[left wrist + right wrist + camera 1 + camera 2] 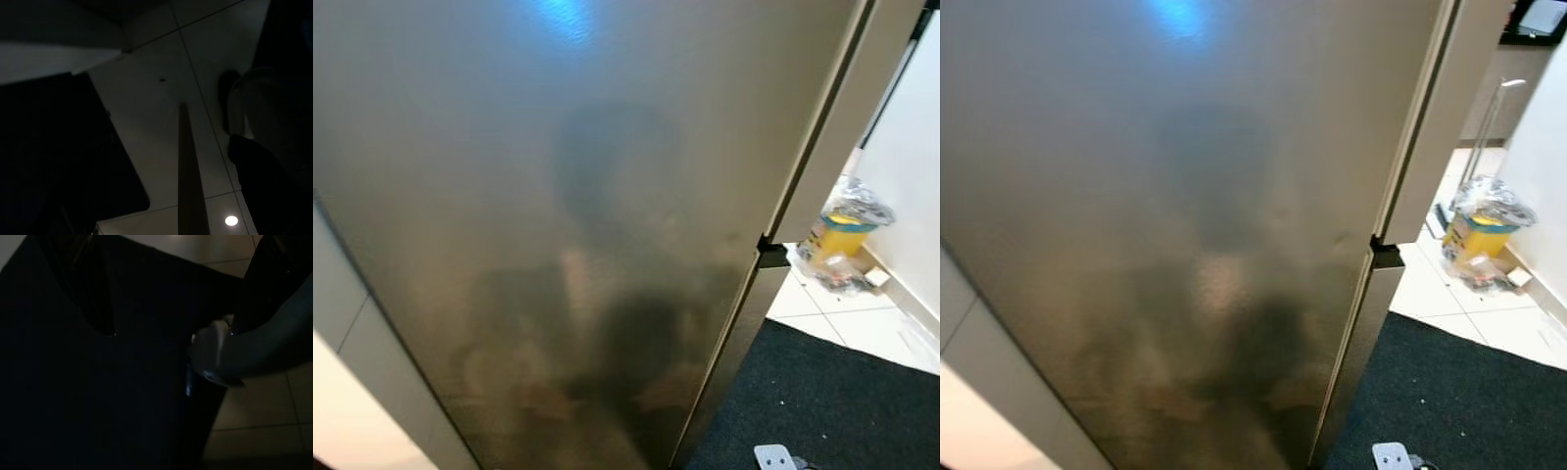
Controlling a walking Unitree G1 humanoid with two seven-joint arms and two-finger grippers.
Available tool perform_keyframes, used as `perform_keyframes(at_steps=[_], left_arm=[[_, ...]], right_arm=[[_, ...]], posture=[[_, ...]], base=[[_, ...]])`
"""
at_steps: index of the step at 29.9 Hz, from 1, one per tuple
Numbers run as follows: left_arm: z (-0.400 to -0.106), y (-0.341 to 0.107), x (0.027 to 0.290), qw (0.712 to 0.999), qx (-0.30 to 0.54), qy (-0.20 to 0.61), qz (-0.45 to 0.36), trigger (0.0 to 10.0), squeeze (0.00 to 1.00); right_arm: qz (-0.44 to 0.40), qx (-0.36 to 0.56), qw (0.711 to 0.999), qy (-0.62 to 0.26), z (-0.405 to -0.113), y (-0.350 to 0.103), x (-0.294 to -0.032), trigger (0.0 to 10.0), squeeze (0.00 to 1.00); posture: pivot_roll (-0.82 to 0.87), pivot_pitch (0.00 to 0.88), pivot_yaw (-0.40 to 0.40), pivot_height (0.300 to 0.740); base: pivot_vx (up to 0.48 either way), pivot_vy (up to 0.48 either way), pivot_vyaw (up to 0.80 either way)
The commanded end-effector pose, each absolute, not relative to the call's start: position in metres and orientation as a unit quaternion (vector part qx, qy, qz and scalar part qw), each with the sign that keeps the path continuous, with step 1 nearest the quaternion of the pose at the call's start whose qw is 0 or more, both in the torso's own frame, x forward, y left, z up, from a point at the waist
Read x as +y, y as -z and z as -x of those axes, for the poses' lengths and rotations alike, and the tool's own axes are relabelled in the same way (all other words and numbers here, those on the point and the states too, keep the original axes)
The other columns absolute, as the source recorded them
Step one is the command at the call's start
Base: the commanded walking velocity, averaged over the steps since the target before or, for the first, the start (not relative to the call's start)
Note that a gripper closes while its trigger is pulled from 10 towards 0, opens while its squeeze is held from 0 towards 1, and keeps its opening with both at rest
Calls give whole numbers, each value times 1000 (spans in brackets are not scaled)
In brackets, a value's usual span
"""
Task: Restocking fridge
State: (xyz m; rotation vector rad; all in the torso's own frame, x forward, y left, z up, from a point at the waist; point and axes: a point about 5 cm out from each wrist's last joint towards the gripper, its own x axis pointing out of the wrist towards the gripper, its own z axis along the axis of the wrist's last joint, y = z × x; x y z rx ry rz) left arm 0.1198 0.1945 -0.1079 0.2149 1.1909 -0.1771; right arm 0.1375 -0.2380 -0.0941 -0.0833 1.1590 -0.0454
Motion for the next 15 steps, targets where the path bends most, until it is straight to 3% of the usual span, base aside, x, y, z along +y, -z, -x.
perform_keyframes(at_steps=[1, 5, 11, 15], left_arm=[[-119, 107, 198, 817, 560, 88, -110, 10000, 0], [-119, 107, 198, 817, 560, 86, -108, 10000, 0], [-119, 107, 199, 820, 558, 75, -104, 10000, 0], [-119, 107, 200, 819, 558, 75, -108, 10000, 0]], right_arm=[[38, 546, 837, 28, -135, 93, -244, 10000, 0], [39, 547, 836, 29, -134, 93, -246, 10000, 0], [36, 545, 837, 29, -136, 93, -244, 10000, 0], [30, 539, 842, 21, -149, 93, -226, 10000, 0]], posture=[[-41, 0, -2, 740], [-41, 0, -2, 740], [-40, 0, -1, 740], [-40, 0, -1, 740]], base=[[0, -480, 0], [0, -480, 0], [0, 0, 0], [0, 0, 0]])
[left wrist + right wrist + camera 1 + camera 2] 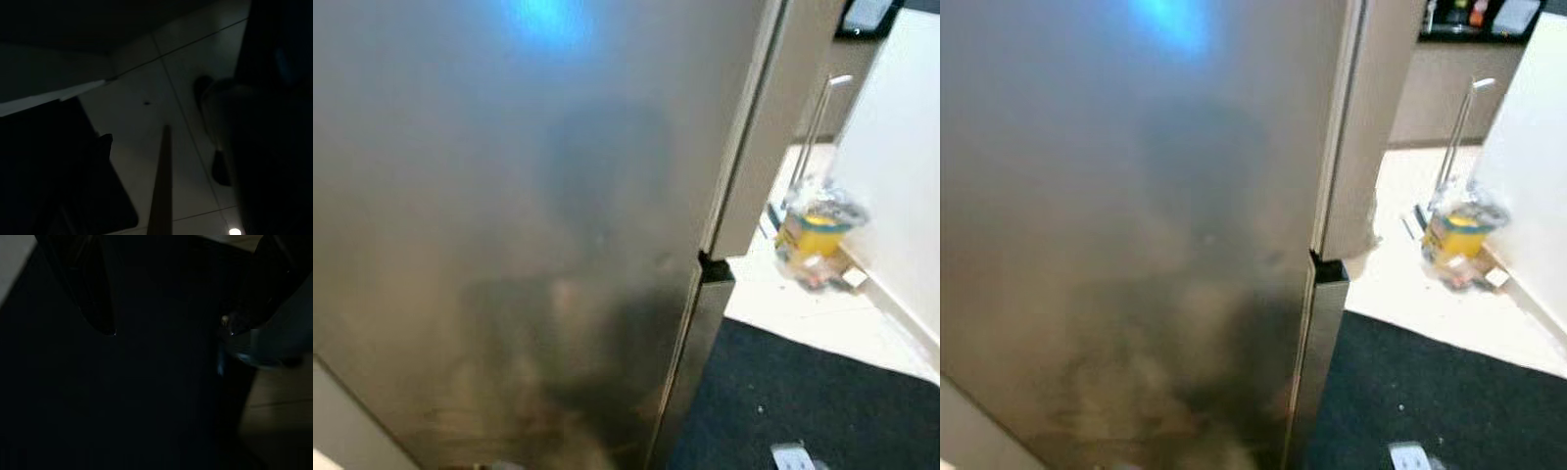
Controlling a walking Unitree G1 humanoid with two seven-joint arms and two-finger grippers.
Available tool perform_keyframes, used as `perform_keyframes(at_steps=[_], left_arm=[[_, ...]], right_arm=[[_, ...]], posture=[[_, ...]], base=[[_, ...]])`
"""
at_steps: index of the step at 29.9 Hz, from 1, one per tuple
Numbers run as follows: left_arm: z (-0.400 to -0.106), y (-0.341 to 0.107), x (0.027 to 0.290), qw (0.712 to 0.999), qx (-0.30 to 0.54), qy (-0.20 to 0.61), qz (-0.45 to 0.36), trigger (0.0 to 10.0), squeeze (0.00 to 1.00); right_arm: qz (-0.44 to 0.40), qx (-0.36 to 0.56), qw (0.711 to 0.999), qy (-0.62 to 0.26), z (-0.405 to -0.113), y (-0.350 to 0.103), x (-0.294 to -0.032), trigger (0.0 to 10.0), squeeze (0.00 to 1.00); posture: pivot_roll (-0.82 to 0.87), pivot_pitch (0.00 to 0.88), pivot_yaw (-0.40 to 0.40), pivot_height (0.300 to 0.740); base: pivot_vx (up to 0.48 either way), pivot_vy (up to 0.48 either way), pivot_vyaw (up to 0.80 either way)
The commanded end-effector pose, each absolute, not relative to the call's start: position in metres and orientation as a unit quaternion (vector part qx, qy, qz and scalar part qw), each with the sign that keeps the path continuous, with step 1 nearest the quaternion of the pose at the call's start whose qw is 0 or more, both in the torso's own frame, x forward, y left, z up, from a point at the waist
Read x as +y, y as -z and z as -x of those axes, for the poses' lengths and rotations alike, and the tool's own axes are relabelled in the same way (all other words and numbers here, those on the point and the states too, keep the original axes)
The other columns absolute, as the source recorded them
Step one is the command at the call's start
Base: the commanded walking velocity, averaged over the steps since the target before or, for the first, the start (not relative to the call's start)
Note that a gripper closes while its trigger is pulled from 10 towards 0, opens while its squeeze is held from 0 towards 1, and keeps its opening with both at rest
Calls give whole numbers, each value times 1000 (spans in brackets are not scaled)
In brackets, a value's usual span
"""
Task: Restocking fridge
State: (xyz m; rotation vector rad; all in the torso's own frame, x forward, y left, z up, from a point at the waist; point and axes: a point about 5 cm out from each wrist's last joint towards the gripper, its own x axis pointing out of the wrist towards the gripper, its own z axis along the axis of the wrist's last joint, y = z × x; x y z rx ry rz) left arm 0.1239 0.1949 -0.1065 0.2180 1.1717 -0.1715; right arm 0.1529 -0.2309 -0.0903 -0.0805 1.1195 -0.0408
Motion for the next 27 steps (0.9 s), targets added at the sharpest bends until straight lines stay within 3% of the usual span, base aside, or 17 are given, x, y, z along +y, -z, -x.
perform_keyframes(at_steps=[1, 14, 20, 23, 27], left_arm=[[-119, 107, 200, 819, 558, 75, -108, 10000, 0], [-120, 107, 199, 820, 557, 79, -106, 10000, 0], [-120, 107, 200, 822, 555, 73, -109, 10000, 0], [-120, 107, 200, 822, 555, 70, -108, 10000, 0], [-120, 107, 200, 821, 556, 71, -110, 10000, 0]], right_arm=[[30, 538, 842, 20, -150, 93, -224, 10000, 0], [32, 542, 840, 23, -146, 93, -230, 10000, 0], [33, 549, 834, 32, -134, 94, -245, 10000, 0], [35, 553, 832, 32, -131, 94, -247, 10000, 0], [38, 556, 830, 26, -133, 94, -243, 10000, 0]], posture=[[-40, 0, -2, 740], [-41, 0, -3, 740], [-43, 0, -3, 740], [-43, 0, -3, 740], [-43, 0, -3, 740]], base=[[0, 0, 0], [0, 0, 0], [0, -480, 0], [0, 0, 0], [0, 0, -763]])
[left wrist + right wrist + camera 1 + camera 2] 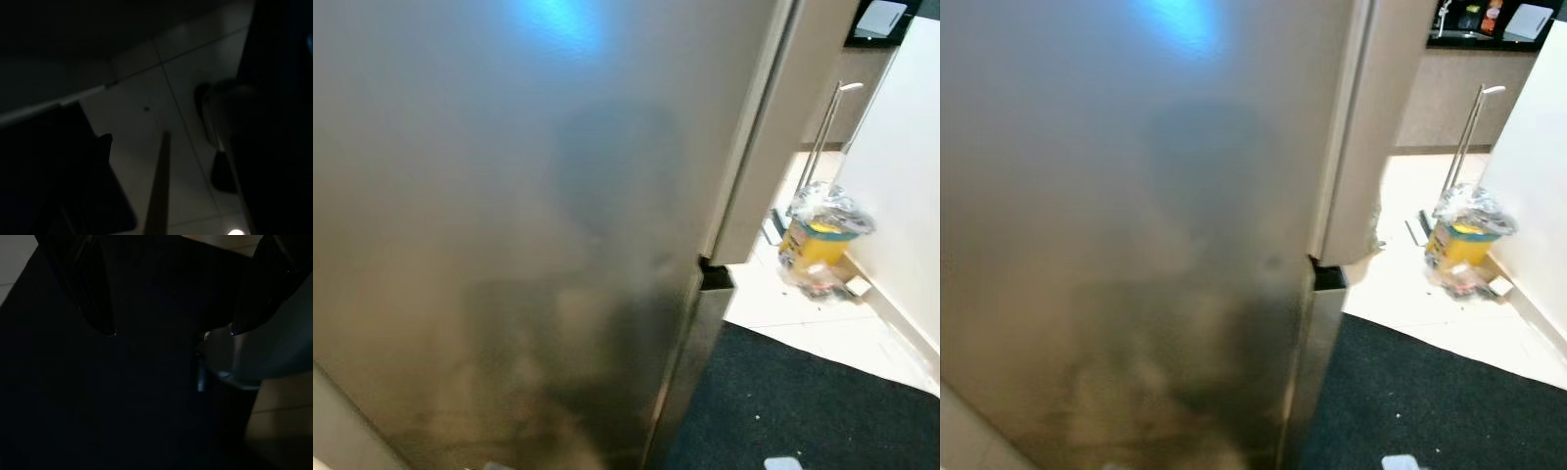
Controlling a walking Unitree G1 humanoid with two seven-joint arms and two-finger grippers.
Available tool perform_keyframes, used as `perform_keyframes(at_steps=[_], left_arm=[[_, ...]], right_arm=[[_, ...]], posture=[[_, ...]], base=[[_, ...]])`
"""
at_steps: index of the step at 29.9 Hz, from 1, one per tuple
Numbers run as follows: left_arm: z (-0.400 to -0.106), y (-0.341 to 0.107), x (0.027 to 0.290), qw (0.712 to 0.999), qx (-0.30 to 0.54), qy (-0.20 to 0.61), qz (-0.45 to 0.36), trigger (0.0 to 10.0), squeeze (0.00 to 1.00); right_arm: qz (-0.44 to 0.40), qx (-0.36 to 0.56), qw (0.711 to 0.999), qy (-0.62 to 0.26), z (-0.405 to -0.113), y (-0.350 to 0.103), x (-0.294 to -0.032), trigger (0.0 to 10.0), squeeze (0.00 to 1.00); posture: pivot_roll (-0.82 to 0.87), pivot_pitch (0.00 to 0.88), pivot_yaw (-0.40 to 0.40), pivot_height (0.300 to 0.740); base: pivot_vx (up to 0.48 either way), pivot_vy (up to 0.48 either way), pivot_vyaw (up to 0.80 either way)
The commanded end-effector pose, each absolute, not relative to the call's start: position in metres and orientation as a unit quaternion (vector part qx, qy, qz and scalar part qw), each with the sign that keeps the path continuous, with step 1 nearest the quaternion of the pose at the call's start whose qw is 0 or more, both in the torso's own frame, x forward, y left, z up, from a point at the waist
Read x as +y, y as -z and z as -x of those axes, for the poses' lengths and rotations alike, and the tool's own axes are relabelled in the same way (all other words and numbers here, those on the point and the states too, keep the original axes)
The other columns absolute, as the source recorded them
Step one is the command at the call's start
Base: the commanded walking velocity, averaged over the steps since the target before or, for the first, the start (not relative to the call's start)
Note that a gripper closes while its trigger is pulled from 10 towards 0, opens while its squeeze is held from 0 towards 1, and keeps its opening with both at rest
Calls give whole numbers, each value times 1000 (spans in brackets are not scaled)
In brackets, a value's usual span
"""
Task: Restocking fridge
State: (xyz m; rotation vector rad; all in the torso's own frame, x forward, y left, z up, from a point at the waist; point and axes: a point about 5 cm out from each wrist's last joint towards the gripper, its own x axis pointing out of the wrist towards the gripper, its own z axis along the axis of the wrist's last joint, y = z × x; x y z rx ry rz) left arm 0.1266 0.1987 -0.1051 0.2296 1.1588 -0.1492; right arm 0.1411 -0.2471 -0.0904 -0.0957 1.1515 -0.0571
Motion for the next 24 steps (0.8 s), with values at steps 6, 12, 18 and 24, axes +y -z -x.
perform_keyframes(at_steps=[6, 12, 18, 24], left_arm=[[-120, 107, 200, 820, 556, 71, -110, 10000, 0], [-120, 107, 200, 821, 556, 72, -112, 10000, 0], [-120, 107, 201, 820, 556, 73, -115, 10000, 0], [-120, 107, 201, 819, 556, 75, -119, 10000, 0]], right_arm=[[34, 550, 834, 19, -145, 94, -229, 10000, 0], [34, 540, 841, 15, -151, 92, -228, 10000, 0], [52, 532, 845, 9, -151, 89, -239, 10000, 0], [80, 489, 868, -29, -169, 79, -241, 10000, 0]], posture=[[-43, 0, -4, 740], [-44, 0, -4, 740], [-45, 0, -3, 740], [-46, 0, -2, 740]], base=[[0, 0, -763], [0, 0, -508], [0, 0, 0], [0, 0, 0]])
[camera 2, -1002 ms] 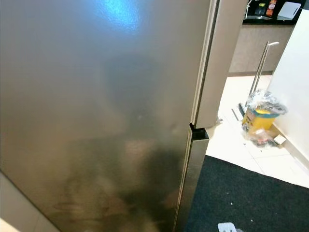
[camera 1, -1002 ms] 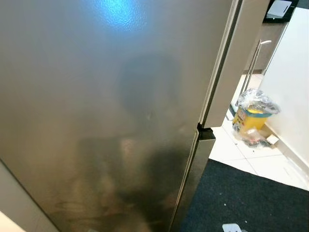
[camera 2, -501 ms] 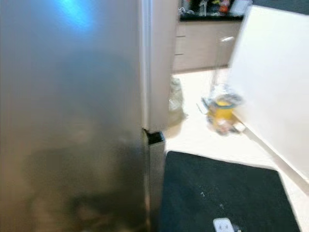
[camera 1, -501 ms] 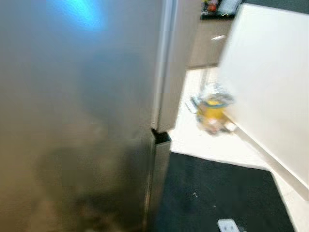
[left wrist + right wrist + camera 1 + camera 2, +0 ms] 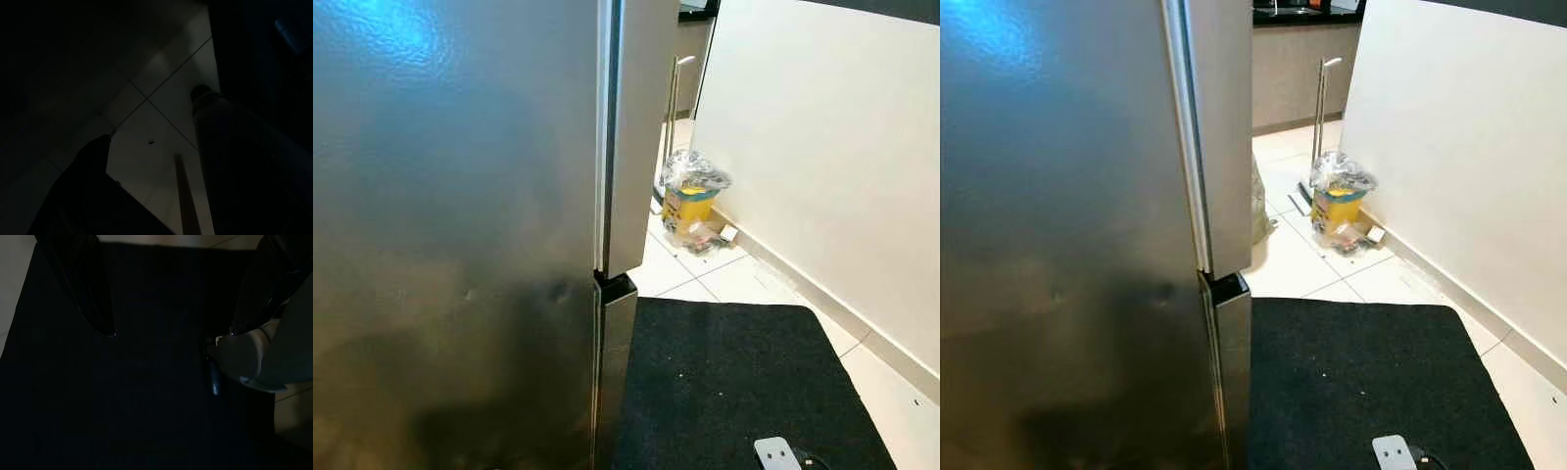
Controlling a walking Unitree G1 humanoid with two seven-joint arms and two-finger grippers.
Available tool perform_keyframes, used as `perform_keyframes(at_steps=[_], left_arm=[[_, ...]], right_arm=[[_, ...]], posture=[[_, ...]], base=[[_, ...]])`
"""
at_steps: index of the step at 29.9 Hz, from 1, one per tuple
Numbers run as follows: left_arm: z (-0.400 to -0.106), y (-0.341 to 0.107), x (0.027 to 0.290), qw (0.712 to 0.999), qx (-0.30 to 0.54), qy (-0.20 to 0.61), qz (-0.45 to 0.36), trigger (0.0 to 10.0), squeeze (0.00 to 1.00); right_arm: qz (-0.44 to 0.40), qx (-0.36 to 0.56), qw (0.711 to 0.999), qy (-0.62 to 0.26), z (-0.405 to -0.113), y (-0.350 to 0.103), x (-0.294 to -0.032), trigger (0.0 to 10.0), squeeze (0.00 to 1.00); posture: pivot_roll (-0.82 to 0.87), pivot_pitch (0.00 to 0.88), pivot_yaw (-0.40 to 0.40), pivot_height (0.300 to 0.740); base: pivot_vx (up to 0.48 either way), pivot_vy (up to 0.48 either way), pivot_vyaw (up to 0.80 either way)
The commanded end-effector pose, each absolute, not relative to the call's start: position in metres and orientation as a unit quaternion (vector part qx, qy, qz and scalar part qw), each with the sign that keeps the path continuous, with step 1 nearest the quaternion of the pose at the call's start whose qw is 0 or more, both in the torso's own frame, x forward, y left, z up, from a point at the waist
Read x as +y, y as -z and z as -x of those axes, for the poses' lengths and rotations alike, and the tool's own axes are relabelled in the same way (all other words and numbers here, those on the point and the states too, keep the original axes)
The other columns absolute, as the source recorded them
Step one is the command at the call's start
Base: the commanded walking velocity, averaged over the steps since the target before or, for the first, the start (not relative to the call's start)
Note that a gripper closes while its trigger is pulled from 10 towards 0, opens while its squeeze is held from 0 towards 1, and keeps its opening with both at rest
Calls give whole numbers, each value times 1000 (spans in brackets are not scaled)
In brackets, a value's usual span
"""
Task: Restocking fridge
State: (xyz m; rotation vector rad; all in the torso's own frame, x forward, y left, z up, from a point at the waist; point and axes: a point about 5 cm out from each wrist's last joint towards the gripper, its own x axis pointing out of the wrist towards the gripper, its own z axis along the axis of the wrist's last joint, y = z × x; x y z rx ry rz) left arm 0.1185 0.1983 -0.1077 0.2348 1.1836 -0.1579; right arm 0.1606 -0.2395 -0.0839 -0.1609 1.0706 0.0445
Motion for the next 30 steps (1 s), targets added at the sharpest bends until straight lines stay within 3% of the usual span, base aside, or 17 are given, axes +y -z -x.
perform_keyframes(at_steps=[1, 8, 13, 21, 30], left_arm=[[-120, 107, 201, 819, 557, 75, -119, 10000, 0], [-120, 107, 201, 818, 556, 80, -125, 10000, 0], [-119, 107, 201, 817, 556, 81, -126, 10000, 0], [-120, 107, 201, 816, 557, 86, -132, 10000, 0], [-120, 107, 202, 816, 556, 83, -132, 10000, 0]], right_arm=[[76, 479, 874, -32, -174, 77, -238, 10000, 0], [73, 432, 897, -66, -202, 65, -224, 10000, 0], [40, 361, 916, -171, -237, 44, -197, 10000, 0], [29, 296, 911, -285, -267, 16, -179, 10000, 0], [23, 228, 883, -410, -293, -19, -156, 10000, 0]], posture=[[-46, 0, -2, 740], [-45, 0, -3, 740], [-44, 0, -4, 740], [-48, 0, -4, 740], [-53, 0, -6, 740]], base=[[0, 0, 0], [0, 0, 0], [0, 0, 0], [0, 0, 0], [0, 0, 0]])
